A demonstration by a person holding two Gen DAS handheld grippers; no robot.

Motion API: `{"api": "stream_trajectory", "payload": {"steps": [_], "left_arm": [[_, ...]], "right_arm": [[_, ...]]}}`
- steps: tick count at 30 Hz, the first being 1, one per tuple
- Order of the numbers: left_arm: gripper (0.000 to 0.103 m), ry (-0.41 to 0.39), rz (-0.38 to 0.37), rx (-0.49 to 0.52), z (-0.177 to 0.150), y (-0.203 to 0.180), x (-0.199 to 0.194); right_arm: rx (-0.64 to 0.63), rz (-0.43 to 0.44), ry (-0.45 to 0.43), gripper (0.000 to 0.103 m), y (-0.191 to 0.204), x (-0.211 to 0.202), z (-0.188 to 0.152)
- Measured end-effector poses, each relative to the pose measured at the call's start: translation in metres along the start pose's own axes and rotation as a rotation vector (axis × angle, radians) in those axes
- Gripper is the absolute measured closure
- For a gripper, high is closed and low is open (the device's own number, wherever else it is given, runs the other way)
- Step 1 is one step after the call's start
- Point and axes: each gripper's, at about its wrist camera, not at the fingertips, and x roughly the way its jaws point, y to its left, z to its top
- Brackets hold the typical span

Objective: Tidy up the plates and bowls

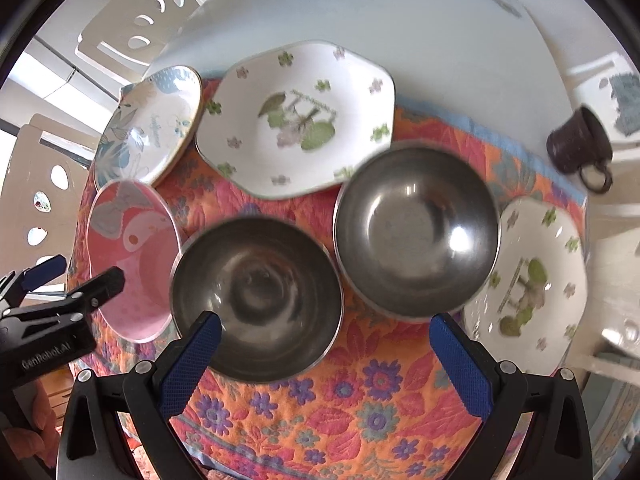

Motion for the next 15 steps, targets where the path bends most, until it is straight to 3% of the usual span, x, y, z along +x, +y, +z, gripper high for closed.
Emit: {"api": "stream_trajectory", "payload": {"steps": [3, 6, 11, 15], "left_arm": [[0.005, -0.031, 0.013, -0.039, 0.016, 0.022, -0.01], [0.005, -0.074, -0.004, -0.087, 0.035, 0.046, -0.02], [0.005, -0.09, 0.011, -0.17, 0.064, 0.088, -0.01], [0.005, -0.084, -0.011, -0.233, 0.077, 0.119, 0.008]], "right_arm": [[-0.033, -0.005, -0.025, 0.0, 0.006, -0.013, 0.023], [-0.108, -0.072, -0.075, 0.0, 0.021, -0.033, 0.063], [-0.181, -0.028, -0.158, 0.0, 0.046, -0.063, 0.123], [-0.261, 0.009, -0.164, 0.0, 0.084, -0.055, 0.161]]}}
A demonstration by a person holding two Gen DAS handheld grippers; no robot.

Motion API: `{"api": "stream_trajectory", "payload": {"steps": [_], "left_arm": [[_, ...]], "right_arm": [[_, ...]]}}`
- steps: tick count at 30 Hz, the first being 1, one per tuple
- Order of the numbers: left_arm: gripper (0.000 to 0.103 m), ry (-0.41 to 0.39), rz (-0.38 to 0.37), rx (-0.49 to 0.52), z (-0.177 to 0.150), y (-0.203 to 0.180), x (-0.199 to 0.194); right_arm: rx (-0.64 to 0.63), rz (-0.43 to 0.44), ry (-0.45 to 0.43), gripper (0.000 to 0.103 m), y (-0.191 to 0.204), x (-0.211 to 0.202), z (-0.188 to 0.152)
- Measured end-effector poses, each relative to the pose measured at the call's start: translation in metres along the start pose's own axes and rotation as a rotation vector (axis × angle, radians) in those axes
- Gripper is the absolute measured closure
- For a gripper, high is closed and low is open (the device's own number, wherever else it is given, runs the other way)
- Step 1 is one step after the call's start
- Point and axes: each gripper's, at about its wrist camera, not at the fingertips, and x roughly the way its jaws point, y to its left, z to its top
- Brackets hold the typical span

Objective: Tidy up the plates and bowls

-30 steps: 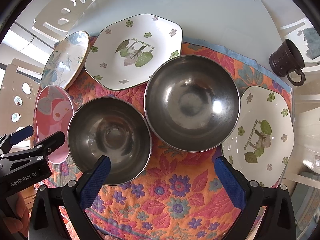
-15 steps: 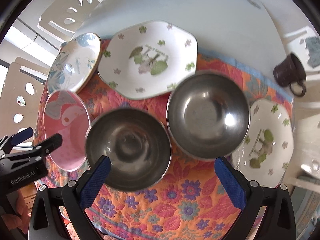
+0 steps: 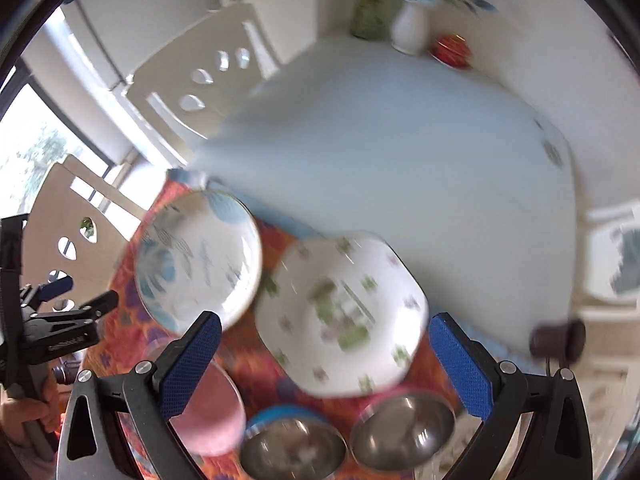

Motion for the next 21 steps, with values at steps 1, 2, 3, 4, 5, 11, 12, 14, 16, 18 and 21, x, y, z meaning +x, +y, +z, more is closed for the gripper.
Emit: {"api": "stream_trajectory", "payload": {"steps": [1, 2, 3, 4, 5, 11, 12, 14, 16, 18, 21], "left_arm": [[0.005, 0.007, 0.0, -0.012, 0.003, 0.005, 0.006], [0.005, 0.013, -0.002, -0.022, 0.005, 0.008, 0.012], [0.005, 0.024, -0.01, -0.032, 0.006, 0.012, 0.019], [0.005, 0.033, -0.013, -0.036, 0.005, 0.013, 0.025], [0.005, 0.049, -0.016, -0.041, 0.005, 0.014, 0.033], [0.005, 0.12, -0.044, -0.063, -0.002, 0.012, 0.069], [0.006, 0.131, -0.045, -0.066, -0.003, 0.012, 0.076], [0.006, 0.151, -0.051, -0.072, -0.006, 0.011, 0.086], [0.006, 0.17, -0.057, -0.07, -0.009, 0.01, 0.094], [0.006, 0.18, -0.065, -0.069, -0.011, 0.007, 0.099], [0.006, 0.191, -0.072, -0.074, -0.013, 0.006, 0.107]], "right_arm": [[-0.013, 0.013, 0.006, 0.0, 0.008, 0.007, 0.007], [-0.036, 0.027, 0.018, 0.0, 0.017, 0.018, 0.015], [-0.059, 0.037, 0.031, 0.0, 0.024, 0.029, 0.019], [-0.097, 0.047, 0.054, 0.0, 0.035, 0.046, 0.024], [-0.124, 0.05, 0.07, 0.0, 0.045, 0.057, 0.028], [-0.225, 0.093, 0.191, 0.0, 0.077, 0.134, 0.039], [-0.229, 0.096, 0.199, 0.0, 0.08, 0.141, 0.04], [-0.234, 0.099, 0.221, 0.0, 0.083, 0.158, 0.043], [-0.242, 0.1, 0.244, 0.0, 0.086, 0.172, 0.045], [-0.255, 0.103, 0.265, 0.0, 0.09, 0.183, 0.044], [-0.274, 0.108, 0.282, 0.0, 0.094, 0.196, 0.044]]}}
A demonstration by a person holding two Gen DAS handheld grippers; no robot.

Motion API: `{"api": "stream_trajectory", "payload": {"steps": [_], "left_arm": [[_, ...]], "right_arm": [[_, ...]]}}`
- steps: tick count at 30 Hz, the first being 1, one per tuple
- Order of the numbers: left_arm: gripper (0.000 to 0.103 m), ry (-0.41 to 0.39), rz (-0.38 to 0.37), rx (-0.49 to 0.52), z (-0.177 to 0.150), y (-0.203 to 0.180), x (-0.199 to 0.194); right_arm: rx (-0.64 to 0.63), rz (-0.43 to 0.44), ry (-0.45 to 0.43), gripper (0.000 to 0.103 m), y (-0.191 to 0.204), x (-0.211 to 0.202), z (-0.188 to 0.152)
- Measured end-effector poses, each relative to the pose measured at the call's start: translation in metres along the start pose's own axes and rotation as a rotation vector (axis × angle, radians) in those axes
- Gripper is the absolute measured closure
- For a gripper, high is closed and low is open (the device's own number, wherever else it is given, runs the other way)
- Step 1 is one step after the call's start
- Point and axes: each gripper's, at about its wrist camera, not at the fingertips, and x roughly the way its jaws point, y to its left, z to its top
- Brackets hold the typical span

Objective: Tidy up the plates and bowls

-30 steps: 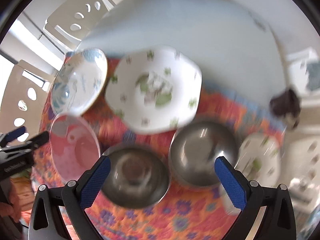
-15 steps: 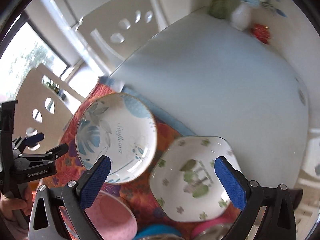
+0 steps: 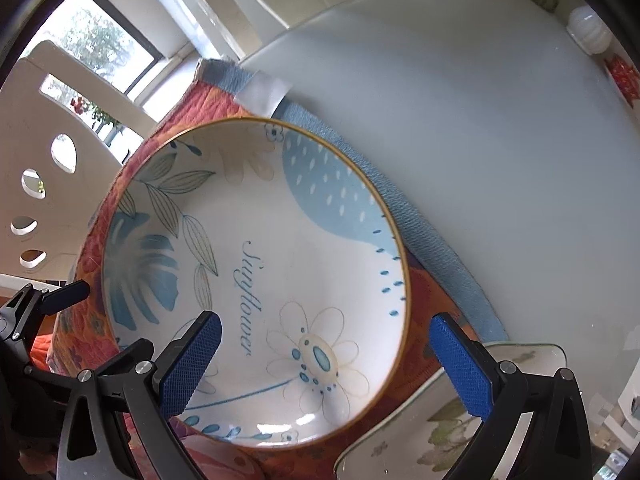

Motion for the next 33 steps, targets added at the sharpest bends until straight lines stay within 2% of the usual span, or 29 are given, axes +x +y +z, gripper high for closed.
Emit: {"api": "stream_trajectory", "payload": {"steps": [7, 9, 11, 20, 29, 30, 31, 32, 33], "left_arm": [[0.003, 0.005, -0.005, -0.004, 0.001, -0.003, 0.011], [0.0, 0.001, -0.007, -0.004, 0.0, 0.002, 0.013], [0.0, -0.013, 0.003, -0.003, 0.002, 0.0, 0.015], [0.0, -0.013, 0.006, -0.033, 0.005, -0.006, 0.019], [0.0, -0.058, 0.007, -0.051, 0.002, -0.004, 0.014], [0.0, -0.045, 0.005, -0.051, 0.003, -0.004, 0.014], [0.0, -0.04, 0.001, -0.05, 0.004, -0.004, 0.014], [0.004, -0.053, -0.001, -0.043, 0.005, -0.005, 0.013], [0.014, -0.075, -0.002, -0.025, 0.007, -0.007, 0.01]], "right_arm": [[-0.012, 0.005, 0.043, 0.0, 0.001, 0.027, 0.007], [0.018, 0.056, 0.038, 0.0, 0.001, 0.031, 0.009], [0.033, 0.065, 0.032, 0.0, 0.0, 0.033, 0.01], [0.039, 0.069, 0.007, 0.0, 0.0, 0.03, 0.004], [0.064, 0.074, -0.007, 0.0, -0.01, 0.022, 0.007], [0.065, 0.074, -0.013, 0.002, -0.01, 0.02, 0.005], [0.073, 0.076, -0.026, 0.008, -0.011, 0.018, 0.004], [0.082, 0.081, -0.045, 0.017, -0.013, 0.014, 0.003], [0.104, 0.085, -0.054, 0.019, -0.017, 0.01, 0.002]]}}
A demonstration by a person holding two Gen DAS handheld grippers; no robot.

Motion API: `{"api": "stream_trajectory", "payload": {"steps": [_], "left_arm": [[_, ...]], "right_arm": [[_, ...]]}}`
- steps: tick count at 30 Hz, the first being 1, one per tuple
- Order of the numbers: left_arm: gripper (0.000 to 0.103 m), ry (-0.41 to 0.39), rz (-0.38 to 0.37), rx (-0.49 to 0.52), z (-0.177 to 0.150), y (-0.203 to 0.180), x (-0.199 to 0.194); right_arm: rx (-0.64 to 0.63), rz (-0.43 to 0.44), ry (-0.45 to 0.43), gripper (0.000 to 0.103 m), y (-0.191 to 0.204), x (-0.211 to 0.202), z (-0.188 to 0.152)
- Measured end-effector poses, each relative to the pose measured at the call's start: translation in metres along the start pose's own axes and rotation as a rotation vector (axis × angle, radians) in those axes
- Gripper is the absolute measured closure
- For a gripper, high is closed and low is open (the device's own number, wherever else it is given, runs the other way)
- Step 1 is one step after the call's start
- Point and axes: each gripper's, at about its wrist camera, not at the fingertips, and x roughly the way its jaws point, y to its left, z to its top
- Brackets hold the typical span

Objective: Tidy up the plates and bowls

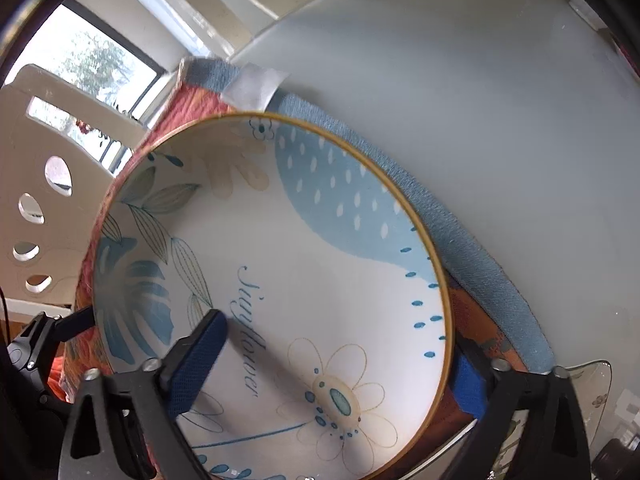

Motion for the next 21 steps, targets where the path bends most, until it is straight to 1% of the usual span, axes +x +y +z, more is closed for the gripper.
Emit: {"api": "stream_trajectory", "payload": {"steps": [1, 2, 3, 4, 5, 7, 8, 9, 11, 13, 16, 19, 21], "left_arm": [[0.022, -0.022, -0.004, 0.013, 0.002, -0.001, -0.004], [0.04, -0.042, -0.007, 0.023, 0.004, -0.002, -0.008], [0.05, -0.052, -0.021, 0.029, 0.007, -0.003, -0.011], [0.053, -0.049, -0.045, 0.026, 0.009, -0.003, -0.01], [0.053, -0.046, -0.061, 0.02, 0.012, -0.003, -0.009], [0.056, -0.048, -0.09, 0.04, 0.016, -0.007, -0.007], [0.054, -0.049, -0.087, 0.059, 0.018, -0.011, -0.007], [0.055, -0.049, -0.079, 0.058, 0.019, -0.012, -0.008], [0.056, -0.043, -0.105, 0.03, 0.023, -0.008, -0.006], [0.056, -0.042, -0.13, 0.016, 0.027, -0.004, -0.007], [0.056, -0.06, -0.127, 0.036, 0.032, 0.003, -0.012], [0.056, -0.078, -0.135, 0.036, 0.036, 0.008, -0.016], [0.056, -0.087, -0.138, 0.034, 0.035, 0.014, -0.02]], "right_arm": [[0.018, 0.007, -0.004, 0.025, -0.003, -0.002, 0.0], [0.037, 0.017, -0.013, 0.029, -0.008, -0.005, -0.002], [0.049, 0.027, -0.017, 0.035, -0.012, -0.007, -0.003], [0.062, 0.04, -0.022, 0.04, -0.017, -0.01, -0.005], [0.069, 0.048, -0.024, 0.044, -0.019, -0.011, -0.006], [0.082, 0.065, -0.025, 0.045, -0.022, -0.014, -0.009], [0.088, 0.074, -0.025, 0.045, -0.022, -0.015, -0.01], [0.093, 0.076, -0.024, 0.045, -0.022, -0.016, -0.011], [0.102, 0.08, -0.028, 0.045, -0.024, -0.018, -0.011], [0.13, 0.11, -0.034, 0.045, -0.028, -0.019, -0.012], [0.153, 0.152, -0.048, 0.045, -0.028, -0.022, -0.015], [0.137, 0.143, -0.056, 0.045, -0.022, -0.026, -0.016], [0.136, 0.152, -0.062, 0.045, -0.019, -0.028, -0.016]]}}
